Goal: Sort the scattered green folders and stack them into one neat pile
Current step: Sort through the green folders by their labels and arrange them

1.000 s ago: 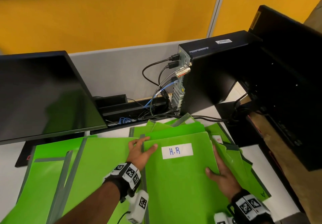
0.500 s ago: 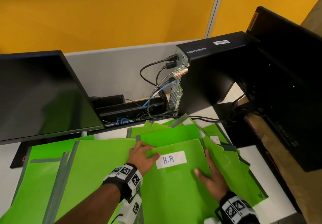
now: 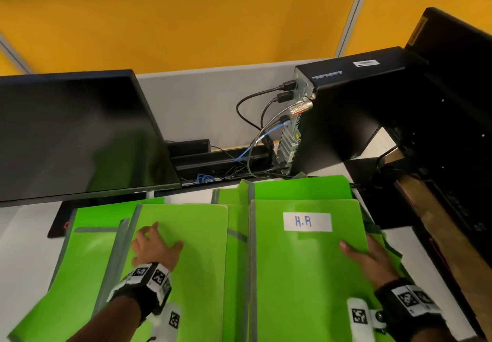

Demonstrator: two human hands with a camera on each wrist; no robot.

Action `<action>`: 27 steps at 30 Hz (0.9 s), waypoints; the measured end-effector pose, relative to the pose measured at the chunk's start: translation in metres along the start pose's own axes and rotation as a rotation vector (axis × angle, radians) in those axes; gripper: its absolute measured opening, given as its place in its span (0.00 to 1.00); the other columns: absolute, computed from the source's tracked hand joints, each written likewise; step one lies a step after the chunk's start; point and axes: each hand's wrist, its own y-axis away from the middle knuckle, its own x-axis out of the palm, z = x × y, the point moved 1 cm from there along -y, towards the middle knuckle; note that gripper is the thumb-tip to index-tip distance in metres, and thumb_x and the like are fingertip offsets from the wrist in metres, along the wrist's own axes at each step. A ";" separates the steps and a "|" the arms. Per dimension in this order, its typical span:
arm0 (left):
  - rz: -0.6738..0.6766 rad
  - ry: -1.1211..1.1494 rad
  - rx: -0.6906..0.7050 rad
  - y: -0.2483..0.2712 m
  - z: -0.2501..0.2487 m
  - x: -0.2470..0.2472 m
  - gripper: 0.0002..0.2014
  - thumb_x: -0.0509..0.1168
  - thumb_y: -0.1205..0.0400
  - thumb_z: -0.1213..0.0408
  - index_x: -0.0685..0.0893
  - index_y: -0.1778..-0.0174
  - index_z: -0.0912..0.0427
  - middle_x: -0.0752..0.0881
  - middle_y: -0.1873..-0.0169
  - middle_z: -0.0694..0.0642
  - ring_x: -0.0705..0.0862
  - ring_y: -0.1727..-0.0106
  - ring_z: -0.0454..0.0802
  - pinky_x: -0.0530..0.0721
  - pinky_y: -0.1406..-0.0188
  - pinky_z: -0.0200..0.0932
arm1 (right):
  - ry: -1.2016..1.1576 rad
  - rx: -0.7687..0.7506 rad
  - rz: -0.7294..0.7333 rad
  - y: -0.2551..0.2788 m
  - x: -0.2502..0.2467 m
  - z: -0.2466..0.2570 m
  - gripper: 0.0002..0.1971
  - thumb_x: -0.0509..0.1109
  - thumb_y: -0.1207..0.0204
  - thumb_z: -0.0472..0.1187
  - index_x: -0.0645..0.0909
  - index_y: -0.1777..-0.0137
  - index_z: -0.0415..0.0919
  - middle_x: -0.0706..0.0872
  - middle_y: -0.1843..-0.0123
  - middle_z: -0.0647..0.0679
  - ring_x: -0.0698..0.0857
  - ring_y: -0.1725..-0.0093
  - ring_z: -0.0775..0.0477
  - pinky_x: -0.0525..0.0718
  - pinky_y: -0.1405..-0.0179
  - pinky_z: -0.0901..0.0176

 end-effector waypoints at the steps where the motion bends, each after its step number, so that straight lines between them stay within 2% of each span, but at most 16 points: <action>1: -0.028 -0.005 -0.068 -0.005 0.016 -0.004 0.44 0.73 0.31 0.44 0.62 0.23 0.57 0.61 0.24 0.62 0.61 0.24 0.65 0.69 0.29 0.67 | 0.010 -0.019 -0.015 0.001 -0.006 0.007 0.51 0.79 0.65 0.74 0.81 0.37 0.54 0.90 0.45 0.51 0.88 0.45 0.43 0.82 0.40 0.34; 3: -0.039 -0.025 -0.196 -0.014 0.046 -0.009 0.48 0.73 0.36 0.36 0.66 0.25 0.60 0.63 0.26 0.67 0.62 0.25 0.67 0.69 0.30 0.67 | 0.034 -0.032 -0.044 -0.003 -0.017 0.009 0.52 0.78 0.65 0.75 0.80 0.37 0.54 0.90 0.46 0.50 0.88 0.46 0.42 0.82 0.40 0.35; 6: 0.037 -0.138 -0.277 -0.019 0.072 -0.008 0.55 0.69 0.44 0.25 0.70 0.29 0.61 0.70 0.30 0.69 0.68 0.29 0.66 0.71 0.29 0.57 | 0.050 -0.021 -0.046 -0.003 -0.018 0.011 0.49 0.79 0.62 0.74 0.80 0.37 0.55 0.90 0.45 0.50 0.88 0.46 0.41 0.81 0.40 0.34; 8: 0.032 -0.164 -0.263 -0.018 0.076 -0.009 0.55 0.72 0.47 0.26 0.72 0.31 0.60 0.71 0.32 0.69 0.69 0.30 0.65 0.72 0.30 0.55 | 0.062 -0.025 -0.044 -0.004 -0.011 0.011 0.47 0.79 0.63 0.74 0.82 0.39 0.56 0.90 0.46 0.50 0.88 0.47 0.42 0.82 0.41 0.34; 10: 0.024 -0.095 -0.295 -0.016 0.078 -0.013 0.54 0.77 0.49 0.32 0.72 0.32 0.61 0.70 0.34 0.68 0.70 0.32 0.66 0.74 0.31 0.57 | 0.047 -0.038 -0.039 -0.003 0.000 0.013 0.48 0.79 0.64 0.74 0.83 0.40 0.53 0.91 0.48 0.51 0.89 0.49 0.44 0.84 0.43 0.37; 11: 0.023 -0.036 -0.307 -0.015 0.080 -0.014 0.53 0.80 0.49 0.35 0.72 0.33 0.62 0.70 0.36 0.67 0.72 0.33 0.67 0.75 0.33 0.59 | 0.043 -0.038 -0.030 -0.001 0.008 0.015 0.45 0.80 0.60 0.71 0.84 0.40 0.51 0.91 0.49 0.51 0.89 0.49 0.45 0.84 0.43 0.39; 12: 0.030 0.020 -0.300 -0.013 0.082 -0.014 0.52 0.82 0.49 0.39 0.73 0.34 0.62 0.69 0.36 0.66 0.73 0.35 0.67 0.77 0.34 0.60 | 0.044 -0.031 -0.022 0.004 0.016 0.020 0.36 0.81 0.50 0.64 0.84 0.41 0.50 0.91 0.49 0.51 0.88 0.47 0.45 0.83 0.41 0.39; 14: 0.088 0.099 -0.247 -0.010 0.085 -0.014 0.49 0.84 0.48 0.45 0.73 0.36 0.64 0.71 0.37 0.65 0.77 0.38 0.66 0.80 0.37 0.58 | 0.056 -0.006 -0.030 0.008 0.028 0.021 0.19 0.78 0.33 0.47 0.82 0.41 0.52 0.89 0.45 0.49 0.86 0.43 0.41 0.79 0.37 0.37; 16: 0.180 0.147 -0.175 -0.009 0.087 -0.012 0.50 0.84 0.46 0.46 0.71 0.33 0.64 0.77 0.37 0.63 0.80 0.38 0.62 0.81 0.39 0.54 | 0.084 0.021 -0.057 0.008 0.033 0.014 0.19 0.76 0.30 0.44 0.81 0.39 0.53 0.88 0.41 0.48 0.84 0.41 0.41 0.77 0.35 0.35; 18: 0.243 0.207 -0.093 -0.009 0.087 -0.011 0.52 0.81 0.46 0.41 0.71 0.30 0.62 0.82 0.39 0.60 0.83 0.40 0.60 0.82 0.40 0.54 | 0.097 0.032 -0.057 0.011 0.038 0.011 0.22 0.78 0.34 0.50 0.81 0.38 0.54 0.88 0.41 0.49 0.84 0.41 0.41 0.77 0.34 0.35; 20: 0.262 0.290 -0.020 -0.011 0.087 -0.011 0.52 0.75 0.48 0.31 0.72 0.31 0.56 0.86 0.43 0.57 0.86 0.46 0.59 0.84 0.44 0.56 | 0.075 0.041 -0.051 0.011 0.039 0.009 0.34 0.80 0.45 0.61 0.81 0.38 0.53 0.89 0.44 0.51 0.85 0.44 0.42 0.79 0.36 0.36; 21: 0.276 0.313 0.001 -0.012 0.087 -0.012 0.49 0.72 0.44 0.30 0.70 0.30 0.54 0.86 0.42 0.57 0.86 0.45 0.59 0.84 0.43 0.56 | 0.072 0.045 -0.061 0.012 0.041 0.010 0.34 0.80 0.47 0.61 0.81 0.38 0.52 0.89 0.44 0.51 0.86 0.45 0.42 0.79 0.37 0.36; 23: 0.283 0.292 0.036 -0.009 0.083 -0.017 0.42 0.71 0.31 0.38 0.65 0.26 0.54 0.82 0.35 0.58 0.83 0.39 0.62 0.81 0.39 0.53 | 0.052 0.060 -0.071 0.013 0.042 0.011 0.29 0.79 0.41 0.53 0.81 0.38 0.51 0.88 0.42 0.47 0.86 0.45 0.41 0.80 0.37 0.35; 24: 0.261 0.275 0.060 -0.008 0.082 -0.018 0.40 0.70 0.27 0.43 0.63 0.24 0.56 0.79 0.31 0.59 0.80 0.34 0.62 0.79 0.36 0.54 | 0.042 0.061 -0.070 0.014 0.043 0.010 0.29 0.80 0.41 0.54 0.81 0.38 0.51 0.88 0.42 0.46 0.86 0.45 0.40 0.80 0.38 0.35; 25: 0.231 0.268 0.086 -0.006 0.081 -0.021 0.38 0.70 0.26 0.46 0.63 0.23 0.57 0.78 0.30 0.60 0.78 0.32 0.61 0.77 0.34 0.54 | 0.052 0.059 -0.084 0.015 0.044 0.009 0.34 0.80 0.46 0.60 0.81 0.38 0.51 0.89 0.44 0.47 0.86 0.46 0.41 0.80 0.38 0.36; 27: 0.154 0.321 0.131 -0.001 0.077 -0.027 0.35 0.72 0.26 0.50 0.68 0.27 0.59 0.81 0.35 0.59 0.80 0.36 0.61 0.79 0.37 0.52 | 0.091 0.031 -0.120 0.010 0.042 -0.003 0.51 0.77 0.64 0.74 0.81 0.37 0.51 0.89 0.47 0.51 0.87 0.47 0.42 0.81 0.39 0.38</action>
